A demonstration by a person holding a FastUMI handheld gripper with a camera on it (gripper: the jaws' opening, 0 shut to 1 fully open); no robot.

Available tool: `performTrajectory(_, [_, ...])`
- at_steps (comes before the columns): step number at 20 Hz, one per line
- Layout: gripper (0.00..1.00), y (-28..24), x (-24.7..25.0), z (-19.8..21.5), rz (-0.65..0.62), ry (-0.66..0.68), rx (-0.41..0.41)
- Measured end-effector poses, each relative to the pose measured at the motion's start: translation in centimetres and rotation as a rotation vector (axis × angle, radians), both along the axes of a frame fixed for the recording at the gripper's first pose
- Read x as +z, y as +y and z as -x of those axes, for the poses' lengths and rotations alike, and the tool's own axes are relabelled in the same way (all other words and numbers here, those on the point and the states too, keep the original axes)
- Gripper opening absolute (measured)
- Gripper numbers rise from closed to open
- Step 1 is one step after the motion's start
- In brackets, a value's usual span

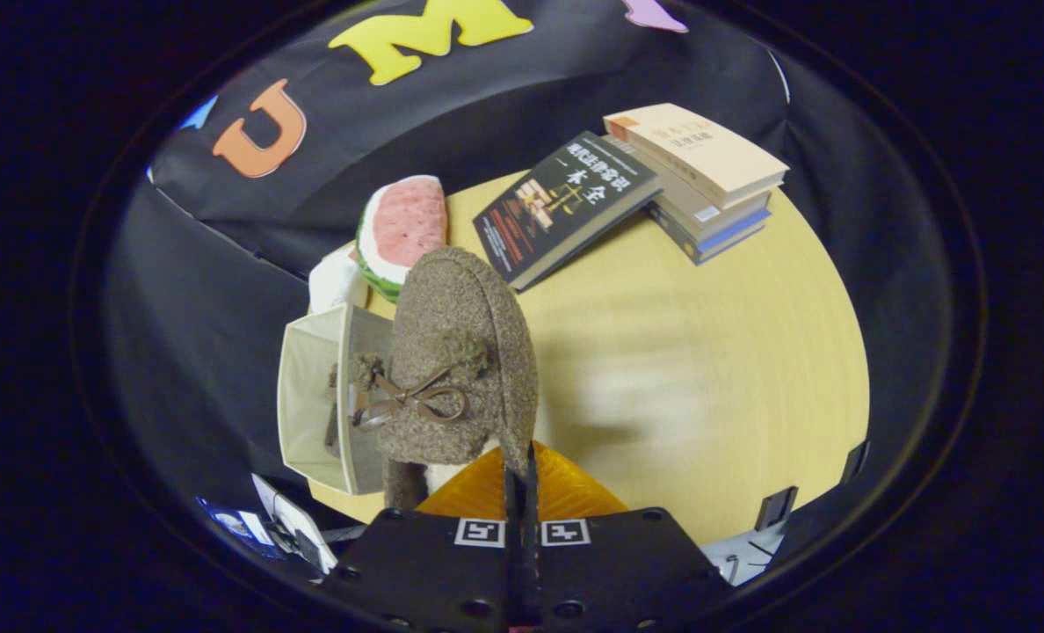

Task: Open the storage box then place both shoes into the box .Put the left shoe in first, then the right shoe, with the right side of both shoes facing outward in a uniform manner.

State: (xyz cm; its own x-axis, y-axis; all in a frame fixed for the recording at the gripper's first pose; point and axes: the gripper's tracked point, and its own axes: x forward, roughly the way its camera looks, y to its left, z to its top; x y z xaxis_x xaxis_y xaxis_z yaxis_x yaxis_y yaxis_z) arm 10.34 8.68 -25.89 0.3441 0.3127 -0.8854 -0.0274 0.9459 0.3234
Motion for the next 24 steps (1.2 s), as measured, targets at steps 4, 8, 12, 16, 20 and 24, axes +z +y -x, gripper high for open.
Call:
performTrajectory(4, [0.01, 6.8, 2.1, 0.2, -0.009, -0.017, 0.04])
performTrajectory(8, [0.01, 14.0, 3.0, 0.5, -0.024, -0.02, 0.08])
performTrajectory(12, [0.01, 19.7, 1.6, 0.3, -0.023, -0.005, 0.092])
performTrajectory(16, [0.01, 23.2, -1.5, 0.2, 0.002, 0.055, 0.073])
performTrajectory(20, [0.01, 24.8, -4.5, -0.1, 0.048, 0.094, 0.064])
performTrajectory(24, [0.0, 24.6, -7.1, -0.5, 0.124, 0.108, 0.044])
